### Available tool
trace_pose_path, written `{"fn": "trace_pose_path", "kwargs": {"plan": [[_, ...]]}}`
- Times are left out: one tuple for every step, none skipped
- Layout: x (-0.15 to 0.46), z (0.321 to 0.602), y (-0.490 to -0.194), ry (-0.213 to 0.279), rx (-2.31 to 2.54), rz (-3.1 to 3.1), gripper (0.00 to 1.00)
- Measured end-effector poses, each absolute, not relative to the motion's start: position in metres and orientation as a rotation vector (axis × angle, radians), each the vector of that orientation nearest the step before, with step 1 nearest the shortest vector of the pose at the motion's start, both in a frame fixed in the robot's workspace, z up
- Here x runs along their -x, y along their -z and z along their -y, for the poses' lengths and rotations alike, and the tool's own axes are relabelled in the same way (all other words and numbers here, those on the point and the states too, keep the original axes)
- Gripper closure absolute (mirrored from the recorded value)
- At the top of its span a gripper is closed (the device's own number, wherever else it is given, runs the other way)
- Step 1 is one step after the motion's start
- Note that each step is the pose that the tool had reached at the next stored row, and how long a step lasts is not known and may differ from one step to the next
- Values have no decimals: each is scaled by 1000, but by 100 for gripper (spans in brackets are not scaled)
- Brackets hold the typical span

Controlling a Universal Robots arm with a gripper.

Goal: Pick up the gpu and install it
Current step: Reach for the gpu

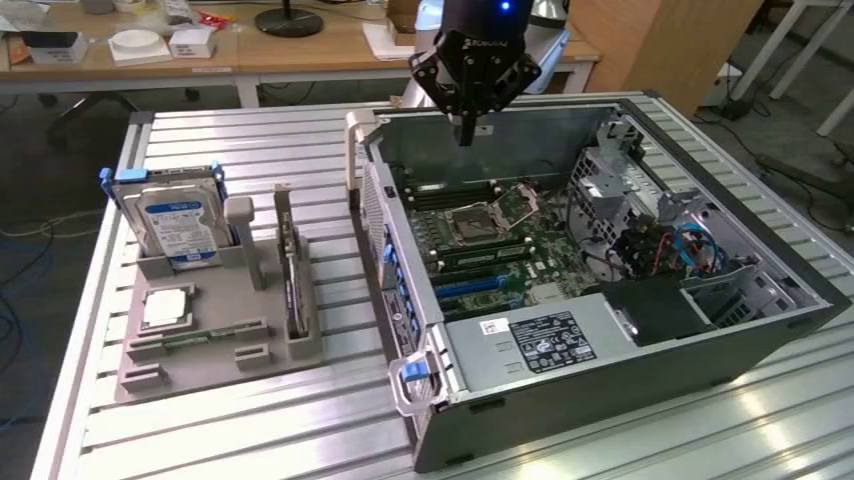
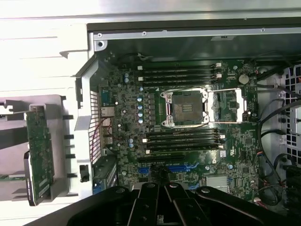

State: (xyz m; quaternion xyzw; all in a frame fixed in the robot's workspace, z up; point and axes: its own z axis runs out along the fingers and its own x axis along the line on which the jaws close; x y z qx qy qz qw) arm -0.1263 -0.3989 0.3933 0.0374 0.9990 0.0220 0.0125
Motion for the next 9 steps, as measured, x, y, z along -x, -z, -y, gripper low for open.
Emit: {"fn": "trace_pose_path", "kwargs": {"plan": [[128,399,-393,-69,-117,-3114,90],[130,399,-393,-69,-117,-3114,90],[132,399,-393,-69,-117,-3114,90],[133,399,-393,-69,-117,-3114,90],[135,399,-393,-69,-117,-3114,90],[137,399,-393,-69,-117,-3114,90],[138,399,-393,-69,-117,-3114,90],[140,399,-393,-69,-117,-3114,90],[142,399,-393,-69,-117,-3114,90]]}}
